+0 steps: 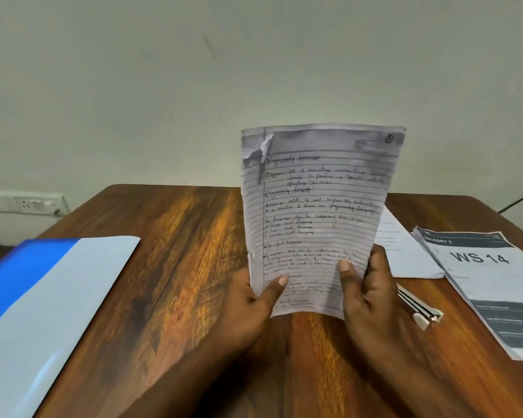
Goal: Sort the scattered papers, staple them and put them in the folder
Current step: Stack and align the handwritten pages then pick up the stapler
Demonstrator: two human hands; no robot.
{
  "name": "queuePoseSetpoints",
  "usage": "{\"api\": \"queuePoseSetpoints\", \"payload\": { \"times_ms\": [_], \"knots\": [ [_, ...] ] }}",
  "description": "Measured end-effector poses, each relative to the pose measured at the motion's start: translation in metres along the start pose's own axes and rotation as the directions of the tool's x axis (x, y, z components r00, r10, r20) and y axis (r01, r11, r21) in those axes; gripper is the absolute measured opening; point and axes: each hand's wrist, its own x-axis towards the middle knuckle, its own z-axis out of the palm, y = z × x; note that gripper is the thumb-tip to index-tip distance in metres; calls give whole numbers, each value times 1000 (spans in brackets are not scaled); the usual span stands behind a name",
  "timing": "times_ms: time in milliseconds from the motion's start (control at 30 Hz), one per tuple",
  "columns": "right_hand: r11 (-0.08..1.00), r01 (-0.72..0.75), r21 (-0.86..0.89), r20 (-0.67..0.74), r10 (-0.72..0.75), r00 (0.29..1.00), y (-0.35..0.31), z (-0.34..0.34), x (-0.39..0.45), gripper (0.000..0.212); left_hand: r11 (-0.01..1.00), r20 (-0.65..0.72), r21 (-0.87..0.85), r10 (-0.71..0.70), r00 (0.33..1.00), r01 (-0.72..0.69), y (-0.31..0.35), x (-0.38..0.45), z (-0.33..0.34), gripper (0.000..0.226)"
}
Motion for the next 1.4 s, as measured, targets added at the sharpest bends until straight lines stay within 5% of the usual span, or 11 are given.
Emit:
{"api": "queuePoseSetpoints", "payload": {
  "times_ms": [467,733,967,1067,1233,1400],
  "knots": [
    [999,-33,-4,24,34,999,19,4,2,34,985,-48,164,58,997,-49,-18,8,-10,24],
    [985,-141,-103,120,153,981,36,1,10,32,975,-61,210,-64,996,75,-21,15,-17,19],
    [879,-432,203,212,391,896,33,-12,26,20,965,-74,-18,-261,963,260,-13,24,-29,29],
    [826,-522,212,216,481,850,36,-13,27,18,960,-141,113,-240,960,257,-7,24,-32,35],
    [767,-631,114,193,606,772,43,-13,26,10,824,-170,519,-160,972,226,-13,23,-39,83],
    [804,-592,-48,146,592,792,42,-19,27,8,885,-154,263,-356,922,385,-10,29,-40,59]
  ]
}}
